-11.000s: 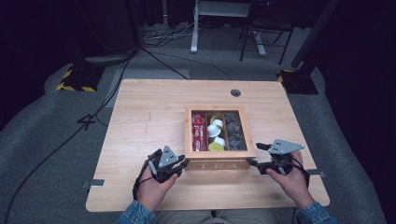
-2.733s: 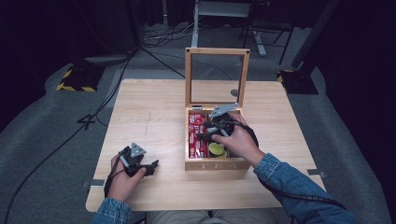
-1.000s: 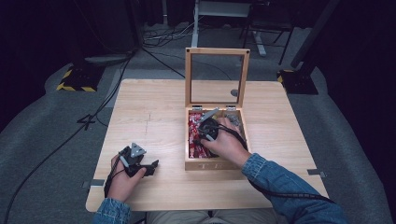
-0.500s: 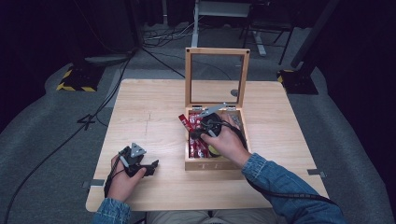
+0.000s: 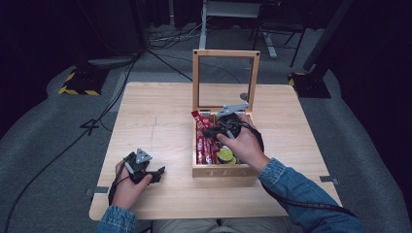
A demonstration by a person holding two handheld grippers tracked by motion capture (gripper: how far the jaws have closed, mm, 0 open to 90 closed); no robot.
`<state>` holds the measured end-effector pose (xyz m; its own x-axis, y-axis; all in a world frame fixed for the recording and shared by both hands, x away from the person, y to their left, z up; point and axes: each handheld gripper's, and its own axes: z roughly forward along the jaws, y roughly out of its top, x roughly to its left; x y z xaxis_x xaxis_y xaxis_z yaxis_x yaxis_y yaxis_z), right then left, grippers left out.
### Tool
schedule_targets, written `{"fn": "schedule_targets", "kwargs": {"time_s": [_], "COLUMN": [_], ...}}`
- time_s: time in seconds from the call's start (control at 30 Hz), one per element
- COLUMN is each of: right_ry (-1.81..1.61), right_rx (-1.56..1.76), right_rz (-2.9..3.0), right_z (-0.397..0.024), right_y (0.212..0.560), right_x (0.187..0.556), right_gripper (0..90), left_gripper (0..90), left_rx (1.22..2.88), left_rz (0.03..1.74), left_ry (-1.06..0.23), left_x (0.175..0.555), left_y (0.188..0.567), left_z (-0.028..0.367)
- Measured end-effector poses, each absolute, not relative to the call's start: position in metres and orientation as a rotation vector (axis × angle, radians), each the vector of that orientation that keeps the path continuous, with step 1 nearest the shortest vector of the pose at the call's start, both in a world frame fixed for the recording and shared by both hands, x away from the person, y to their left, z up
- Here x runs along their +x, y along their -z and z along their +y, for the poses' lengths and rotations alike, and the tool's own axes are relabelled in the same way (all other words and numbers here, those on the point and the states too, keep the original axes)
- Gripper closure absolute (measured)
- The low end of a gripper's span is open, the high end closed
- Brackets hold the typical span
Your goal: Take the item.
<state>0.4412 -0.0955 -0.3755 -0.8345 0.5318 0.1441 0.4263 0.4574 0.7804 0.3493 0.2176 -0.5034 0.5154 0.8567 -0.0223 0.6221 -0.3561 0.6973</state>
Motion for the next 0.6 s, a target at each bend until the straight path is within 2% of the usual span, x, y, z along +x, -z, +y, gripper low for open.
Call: {"fn": "schedule_targets", "kwargs": {"time_s": [0.6], "right_ry": [-1.372], "right_rx": [0.867], "right_rz": [2.459], "right_z": [-0.154], "right_y": [0.345], "right_x": [0.435], "right_gripper": [79.7], "left_gripper": [17.3], "left_rx": [2.104], "left_rz": [1.197], "left_ry": [-0.458], "left_x": [0.351], "left_y": [0.504], "left_z": [0.219]}}
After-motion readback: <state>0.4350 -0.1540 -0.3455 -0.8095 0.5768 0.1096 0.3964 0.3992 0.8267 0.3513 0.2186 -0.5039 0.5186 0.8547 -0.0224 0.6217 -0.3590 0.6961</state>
